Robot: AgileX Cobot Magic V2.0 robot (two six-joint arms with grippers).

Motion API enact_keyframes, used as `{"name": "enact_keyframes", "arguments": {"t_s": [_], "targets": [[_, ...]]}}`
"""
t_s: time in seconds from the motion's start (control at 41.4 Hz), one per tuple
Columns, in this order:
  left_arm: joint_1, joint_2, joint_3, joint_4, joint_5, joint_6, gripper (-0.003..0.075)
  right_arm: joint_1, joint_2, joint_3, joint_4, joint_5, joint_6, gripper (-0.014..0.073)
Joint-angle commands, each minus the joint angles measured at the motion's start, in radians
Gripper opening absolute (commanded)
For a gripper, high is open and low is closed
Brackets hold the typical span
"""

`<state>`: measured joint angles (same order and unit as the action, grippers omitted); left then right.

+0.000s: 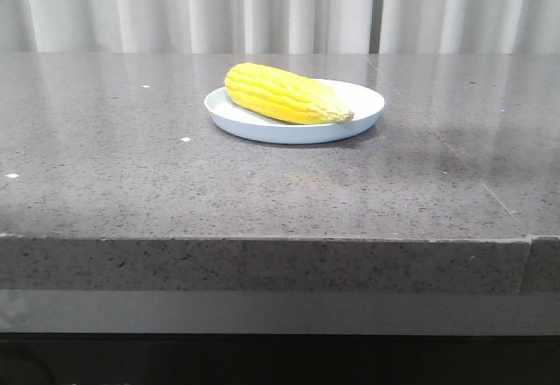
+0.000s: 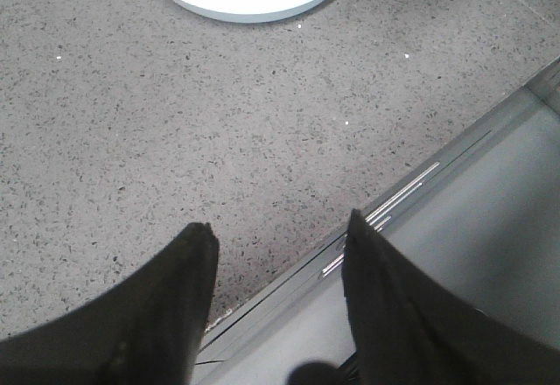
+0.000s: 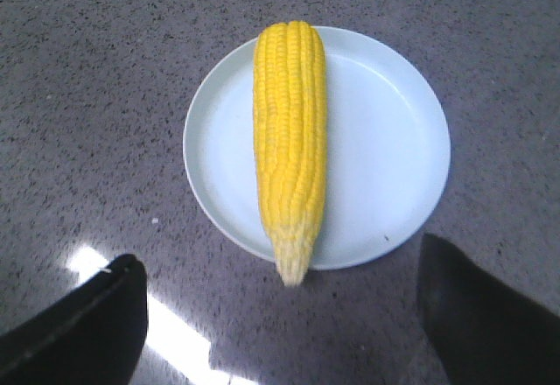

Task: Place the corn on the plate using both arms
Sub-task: 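Open the right gripper and lift it away from the corn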

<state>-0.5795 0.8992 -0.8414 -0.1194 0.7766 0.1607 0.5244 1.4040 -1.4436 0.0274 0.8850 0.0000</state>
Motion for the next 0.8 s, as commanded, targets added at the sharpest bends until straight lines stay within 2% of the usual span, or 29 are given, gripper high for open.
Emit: {"name": "enact_keyframes", "arguments": {"t_s": [0.0,0.483,0.774], "targets": [[-0.007,-0.010,-0.026,-0.009,-0.063,0.000,0.0335,-0.002,-0.126,0.033,-0.009,-0.007,-0.008,0.0645],[-0.007,-0.010,-0.026,-0.009,-0.063,0.000,0.0335,-0.002,-0.595,0.358,-0.009,0.080,-0.008,0.0645],[-0.007,-0.010,-0.026,-0.009,-0.063,0.000,0.0335,-0.002,-0.788,0.485,-0.027,0.114,-0.008,0.0645]]}}
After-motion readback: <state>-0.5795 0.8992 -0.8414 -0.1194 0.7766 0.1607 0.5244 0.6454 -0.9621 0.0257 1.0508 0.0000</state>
